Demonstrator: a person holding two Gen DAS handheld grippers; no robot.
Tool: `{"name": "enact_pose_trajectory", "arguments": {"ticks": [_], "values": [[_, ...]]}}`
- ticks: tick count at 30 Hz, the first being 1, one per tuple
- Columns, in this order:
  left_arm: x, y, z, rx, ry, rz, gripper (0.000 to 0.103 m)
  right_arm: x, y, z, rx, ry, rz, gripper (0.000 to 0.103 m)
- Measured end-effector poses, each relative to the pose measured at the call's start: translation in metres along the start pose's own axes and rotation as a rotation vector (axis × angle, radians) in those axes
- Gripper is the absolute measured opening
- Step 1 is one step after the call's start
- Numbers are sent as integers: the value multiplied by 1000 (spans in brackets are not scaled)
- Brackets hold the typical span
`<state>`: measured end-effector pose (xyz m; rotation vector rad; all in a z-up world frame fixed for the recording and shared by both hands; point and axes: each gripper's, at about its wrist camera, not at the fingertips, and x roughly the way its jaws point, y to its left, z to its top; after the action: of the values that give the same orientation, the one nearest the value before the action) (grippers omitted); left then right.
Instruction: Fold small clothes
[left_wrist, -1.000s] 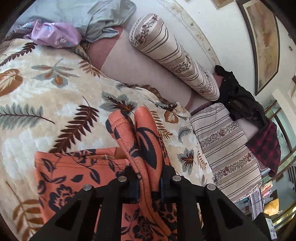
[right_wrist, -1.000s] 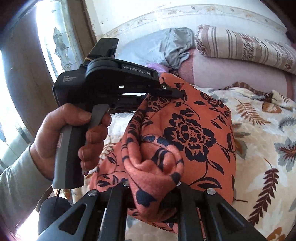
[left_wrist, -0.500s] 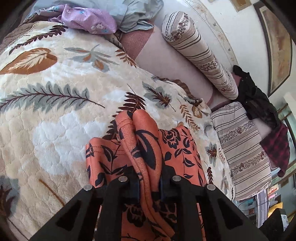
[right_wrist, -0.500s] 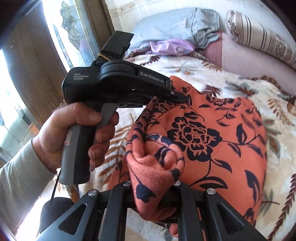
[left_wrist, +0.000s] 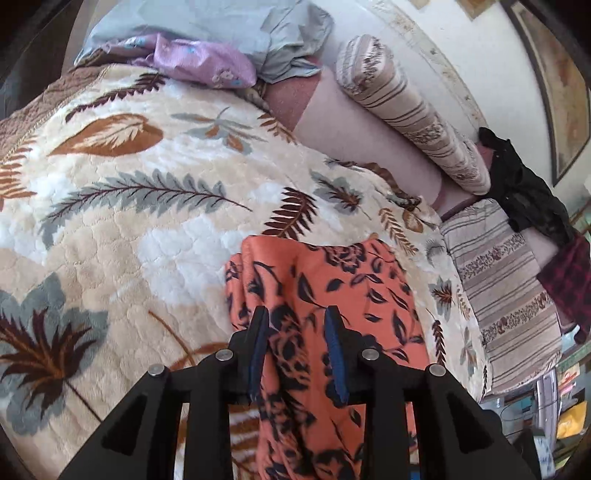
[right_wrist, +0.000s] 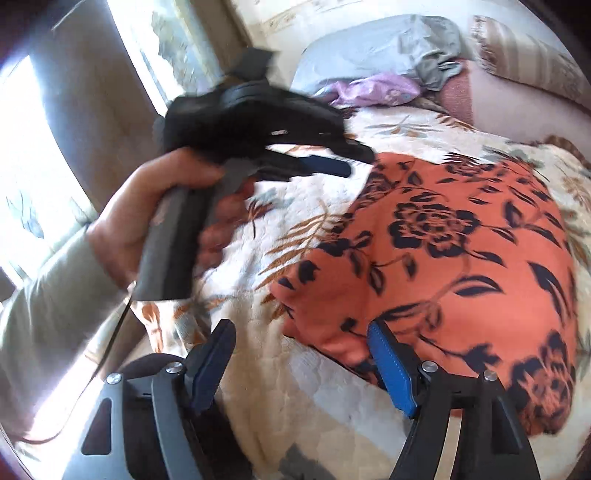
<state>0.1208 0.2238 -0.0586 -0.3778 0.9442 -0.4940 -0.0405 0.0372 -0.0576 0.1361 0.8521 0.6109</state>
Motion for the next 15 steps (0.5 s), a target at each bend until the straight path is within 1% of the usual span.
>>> {"name": "enact_pose_trajectory", "arguments": {"ticks": [1, 2, 3, 4, 5, 6, 7, 8, 9, 10, 12, 13, 14, 15], "values": [[-4, -9, -9, 18, 5, 1, 32, -11, -7, -4, 27, -11, 0, 77], [-4, -15, -20, 32, 34, 18, 32, -22, -15, -8, 55, -24, -3, 77], [1, -18, -34, 42, 80, 60, 32, -32, -24, -11, 82, -32, -6, 77], [12, -16, -49, 46, 139, 124, 32, -38, -35, -10, 105, -36, -9, 77], [21, -12, -61, 50, 182, 192, 33, -47, -48, -12, 130, -41, -16, 77], [25, 1, -67, -26, 220, 179, 34, -58, -61, -17, 158, -50, -24, 77], [15, 13, -66, -108, 186, 141, 36, -71, -76, -19, 192, -55, -29, 77], [4, 18, -65, -133, 157, 165, 36, -79, -89, -23, 227, -57, -31, 77], [-5, 18, -62, -121, 138, 224, 31, -86, -102, -26, 266, -60, -30, 77], [-12, 17, -60, -108, 131, 253, 31, -93, -114, -29, 300, -66, -28, 77], [-24, 10, -56, -100, 120, 234, 31, -104, -137, -33, 362, -84, -16, 77], [-30, 1, -54, -80, 101, 219, 31, -108, -146, -37, 392, -92, -12, 77], [-34, -11, -51, -52, 76, 209, 32, -112, -156, -37, 422, -98, -4, 77], [-38, -25, -50, -23, 46, 194, 36, -113, -167, -36, 457, -101, 16, 77]]}}
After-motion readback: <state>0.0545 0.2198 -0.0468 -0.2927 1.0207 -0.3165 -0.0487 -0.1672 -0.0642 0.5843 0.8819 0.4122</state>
